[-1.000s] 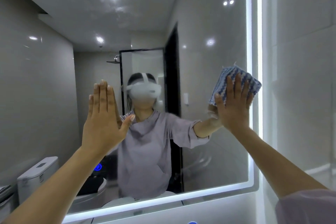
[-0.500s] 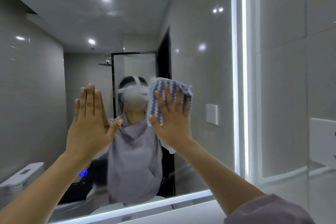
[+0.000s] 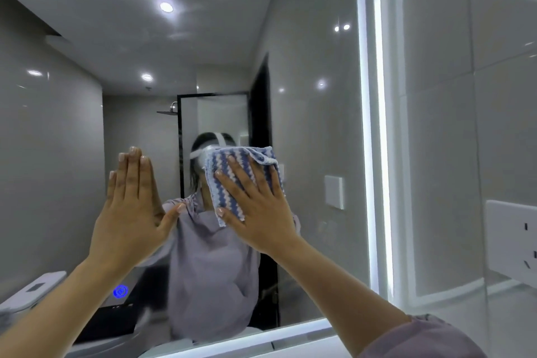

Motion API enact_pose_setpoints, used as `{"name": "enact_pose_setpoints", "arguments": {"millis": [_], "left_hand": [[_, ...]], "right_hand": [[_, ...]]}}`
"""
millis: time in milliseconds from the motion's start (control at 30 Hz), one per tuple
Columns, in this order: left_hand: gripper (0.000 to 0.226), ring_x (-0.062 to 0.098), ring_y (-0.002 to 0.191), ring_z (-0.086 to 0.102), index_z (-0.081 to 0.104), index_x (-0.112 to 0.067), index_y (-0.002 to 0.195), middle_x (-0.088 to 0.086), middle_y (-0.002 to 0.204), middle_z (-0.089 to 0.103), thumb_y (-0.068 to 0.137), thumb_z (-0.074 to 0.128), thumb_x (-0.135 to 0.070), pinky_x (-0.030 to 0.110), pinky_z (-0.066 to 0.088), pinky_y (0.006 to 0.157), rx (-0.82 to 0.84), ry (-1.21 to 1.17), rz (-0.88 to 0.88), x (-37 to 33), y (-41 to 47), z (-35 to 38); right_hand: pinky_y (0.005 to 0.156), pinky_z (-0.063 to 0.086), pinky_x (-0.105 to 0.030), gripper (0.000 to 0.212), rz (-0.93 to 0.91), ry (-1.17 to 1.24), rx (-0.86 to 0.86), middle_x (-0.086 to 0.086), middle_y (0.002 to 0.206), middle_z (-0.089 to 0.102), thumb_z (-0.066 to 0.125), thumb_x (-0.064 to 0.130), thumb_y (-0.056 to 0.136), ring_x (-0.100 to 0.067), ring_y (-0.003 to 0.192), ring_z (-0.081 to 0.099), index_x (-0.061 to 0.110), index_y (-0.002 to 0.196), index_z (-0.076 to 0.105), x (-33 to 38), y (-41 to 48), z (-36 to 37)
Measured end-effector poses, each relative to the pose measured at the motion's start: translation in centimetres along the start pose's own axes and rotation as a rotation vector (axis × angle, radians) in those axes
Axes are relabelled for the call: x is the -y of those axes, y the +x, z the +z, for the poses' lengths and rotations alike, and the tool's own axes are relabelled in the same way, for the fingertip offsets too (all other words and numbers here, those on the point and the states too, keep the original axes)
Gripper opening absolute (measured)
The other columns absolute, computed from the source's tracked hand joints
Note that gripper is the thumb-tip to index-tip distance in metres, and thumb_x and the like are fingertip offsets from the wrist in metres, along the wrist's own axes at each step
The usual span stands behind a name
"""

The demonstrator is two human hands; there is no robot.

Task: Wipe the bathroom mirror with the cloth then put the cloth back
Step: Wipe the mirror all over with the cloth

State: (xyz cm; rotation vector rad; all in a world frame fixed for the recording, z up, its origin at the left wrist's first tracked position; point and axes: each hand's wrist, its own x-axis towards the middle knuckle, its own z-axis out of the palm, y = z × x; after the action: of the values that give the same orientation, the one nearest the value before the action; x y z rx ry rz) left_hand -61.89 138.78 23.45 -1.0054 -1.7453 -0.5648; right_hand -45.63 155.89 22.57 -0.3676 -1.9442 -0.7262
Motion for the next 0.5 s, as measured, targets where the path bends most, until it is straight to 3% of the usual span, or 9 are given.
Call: {"name": "enact_pose_setpoints", "arguments": {"millis": [233, 500], "left_hand": [[0.096, 0.025, 0.147, -0.013, -0.008, 0.0, 0.148, 0.014, 0.158, -0.013, 0.085, 0.023, -0.066, 0.03, -0.015, 0.117, -0.007, 0.031, -0.002, 0.0, 0.1, 0.1], [0.096, 0.026, 0.147, -0.011, -0.008, -0.001, 0.149, 0.015, 0.159, -0.012, 0.085, 0.025, -0.066, 0.032, -0.012, 0.118, -0.009, 0.025, -0.005, 0.1, 0.1, 0.4]], "right_hand": [[0.119, 0.004, -0.053, 0.063, 0.044, -0.038, -0.048, -0.002, 0.161, 0.009, 0.029, 0.054, 0.098, -0.024, 0.149, 0.001, 0.025, 0.153, 0.022, -5.2, -3.0, 0.0], [0.117, 0.012, -0.058, 0.067, 0.188, -0.082, 0.02, -0.007, 0.163, -0.001, 0.016, 0.055, 0.1, -0.029, 0.15, 0.0, 0.019, 0.155, 0.007, -11.8, -6.2, 0.2]]}}
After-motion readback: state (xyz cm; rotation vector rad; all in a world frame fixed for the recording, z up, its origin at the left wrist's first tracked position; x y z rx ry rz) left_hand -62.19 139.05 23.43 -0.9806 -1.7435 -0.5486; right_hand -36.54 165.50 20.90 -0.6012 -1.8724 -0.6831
